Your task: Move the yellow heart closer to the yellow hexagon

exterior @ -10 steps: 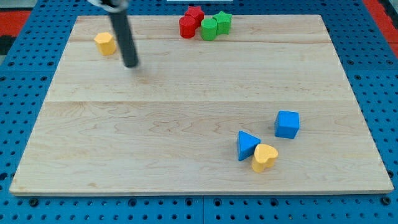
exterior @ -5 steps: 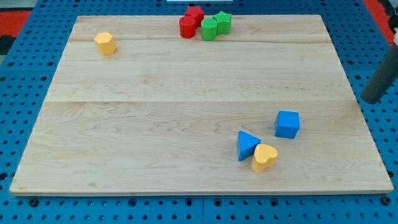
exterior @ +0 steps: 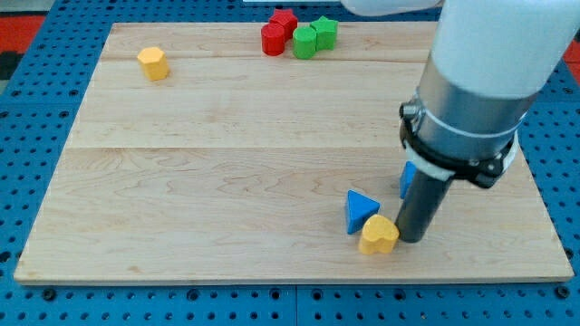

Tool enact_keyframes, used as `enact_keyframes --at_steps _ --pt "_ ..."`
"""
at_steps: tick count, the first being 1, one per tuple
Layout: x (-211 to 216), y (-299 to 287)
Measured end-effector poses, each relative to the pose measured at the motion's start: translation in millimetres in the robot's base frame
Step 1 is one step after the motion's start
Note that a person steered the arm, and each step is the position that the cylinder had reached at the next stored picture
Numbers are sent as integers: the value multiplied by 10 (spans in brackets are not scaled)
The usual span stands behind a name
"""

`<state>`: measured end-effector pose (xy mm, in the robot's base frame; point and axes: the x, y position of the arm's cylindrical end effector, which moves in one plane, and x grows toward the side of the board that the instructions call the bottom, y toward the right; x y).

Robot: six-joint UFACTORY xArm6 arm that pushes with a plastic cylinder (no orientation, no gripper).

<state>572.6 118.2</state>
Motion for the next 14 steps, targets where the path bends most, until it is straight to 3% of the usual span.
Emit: enact_keyframes --at_steps 3,4,6,7,9,12,14 --pt "128 -1400" --pt "128 -1427" --pt "461 -2202" --pt "218 -2288" --pt "-658 -2201" --pt "-768 -3081" --pt "-1406 -2992"
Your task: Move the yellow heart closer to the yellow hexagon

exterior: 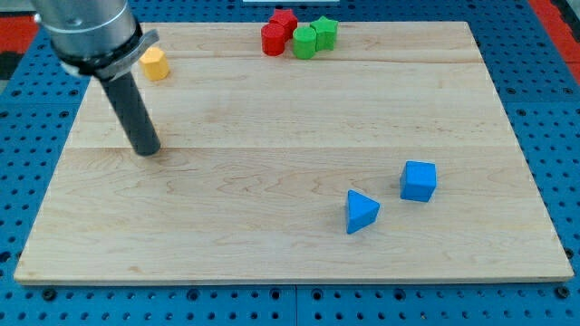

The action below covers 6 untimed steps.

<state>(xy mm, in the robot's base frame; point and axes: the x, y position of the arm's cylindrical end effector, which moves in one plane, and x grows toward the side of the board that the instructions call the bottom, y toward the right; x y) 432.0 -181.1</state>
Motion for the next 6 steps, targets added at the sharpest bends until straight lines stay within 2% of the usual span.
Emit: enact_keyframes --at_steps 1,5,6 --pt "-284 -13" --pt "-315 -905" --pt "-402 -845"
